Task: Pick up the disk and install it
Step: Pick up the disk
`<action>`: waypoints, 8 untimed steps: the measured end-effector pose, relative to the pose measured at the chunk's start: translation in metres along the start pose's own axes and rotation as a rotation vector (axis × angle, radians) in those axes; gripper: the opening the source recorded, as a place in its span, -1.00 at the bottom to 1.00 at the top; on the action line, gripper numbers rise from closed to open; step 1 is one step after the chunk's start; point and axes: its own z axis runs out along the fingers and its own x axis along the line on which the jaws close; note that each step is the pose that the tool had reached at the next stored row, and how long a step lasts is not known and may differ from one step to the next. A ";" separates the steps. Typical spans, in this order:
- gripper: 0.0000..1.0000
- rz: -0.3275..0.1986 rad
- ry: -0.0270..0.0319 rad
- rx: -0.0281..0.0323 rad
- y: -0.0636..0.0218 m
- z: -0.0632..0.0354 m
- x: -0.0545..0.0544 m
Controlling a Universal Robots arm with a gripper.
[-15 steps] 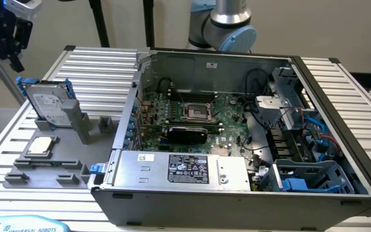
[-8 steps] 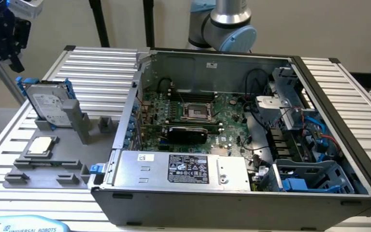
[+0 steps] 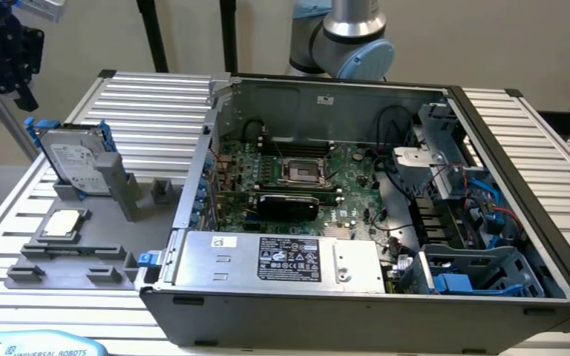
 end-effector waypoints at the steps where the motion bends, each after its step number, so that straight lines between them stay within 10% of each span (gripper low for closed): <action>1: -0.79 -0.013 -0.0009 0.0007 0.0000 0.0000 0.000; 8: -0.79 -0.126 0.0018 0.0005 0.0000 0.0004 0.000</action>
